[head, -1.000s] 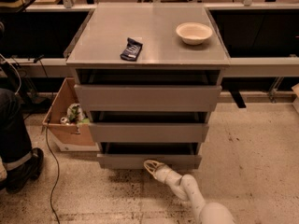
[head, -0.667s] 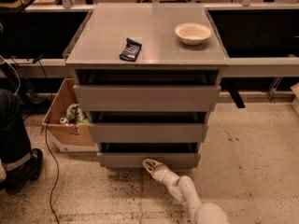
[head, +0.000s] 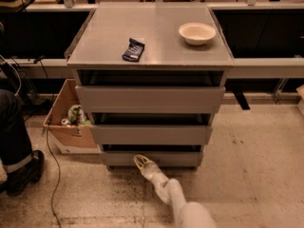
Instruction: Close bottom drawer
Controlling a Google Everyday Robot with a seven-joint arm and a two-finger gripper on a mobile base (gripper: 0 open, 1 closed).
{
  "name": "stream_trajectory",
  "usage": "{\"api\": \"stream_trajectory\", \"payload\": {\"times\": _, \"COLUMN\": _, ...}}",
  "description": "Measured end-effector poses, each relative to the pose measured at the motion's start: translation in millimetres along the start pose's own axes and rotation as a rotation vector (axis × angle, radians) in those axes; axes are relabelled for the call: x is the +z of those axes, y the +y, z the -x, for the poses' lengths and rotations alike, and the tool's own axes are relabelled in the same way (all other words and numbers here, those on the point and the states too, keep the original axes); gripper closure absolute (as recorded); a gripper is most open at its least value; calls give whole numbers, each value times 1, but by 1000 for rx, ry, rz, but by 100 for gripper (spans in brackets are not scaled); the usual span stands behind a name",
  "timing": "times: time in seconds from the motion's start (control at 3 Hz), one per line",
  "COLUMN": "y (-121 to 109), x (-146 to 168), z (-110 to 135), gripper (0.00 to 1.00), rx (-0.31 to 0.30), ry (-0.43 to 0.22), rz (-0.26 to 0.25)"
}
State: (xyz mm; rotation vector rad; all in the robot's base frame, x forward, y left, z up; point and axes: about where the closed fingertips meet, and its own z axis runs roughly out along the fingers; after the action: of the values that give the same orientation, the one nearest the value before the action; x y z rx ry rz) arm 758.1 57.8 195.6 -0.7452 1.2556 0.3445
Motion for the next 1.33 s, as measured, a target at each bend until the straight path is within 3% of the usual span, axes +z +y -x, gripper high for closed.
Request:
{"api": "stream_trajectory", "payload": {"times": 0.33, "y": 1, "x": -1, "z": 0, "gripper": 100, "rx": 0, "ry": 0, "rz": 0}}
{"api": "stream_trajectory", "payload": {"times": 0.67, "y": -3, "x": -23, "z": -6, "gripper": 100, "rx": 22, "ry": 34, "rz": 32}}
{"api": "stream_trajectory", "payload": {"times": 1.0, "y": 3, "x": -65, "z": -7, "gripper": 100, "rx": 60, "ry": 80, "rz": 125}}
{"api": "stream_trajectory", "payload": {"times": 1.33, "y": -32, "x": -122, "z": 11, "gripper": 100, "rx": 24, "ry": 160, "rz": 144}}
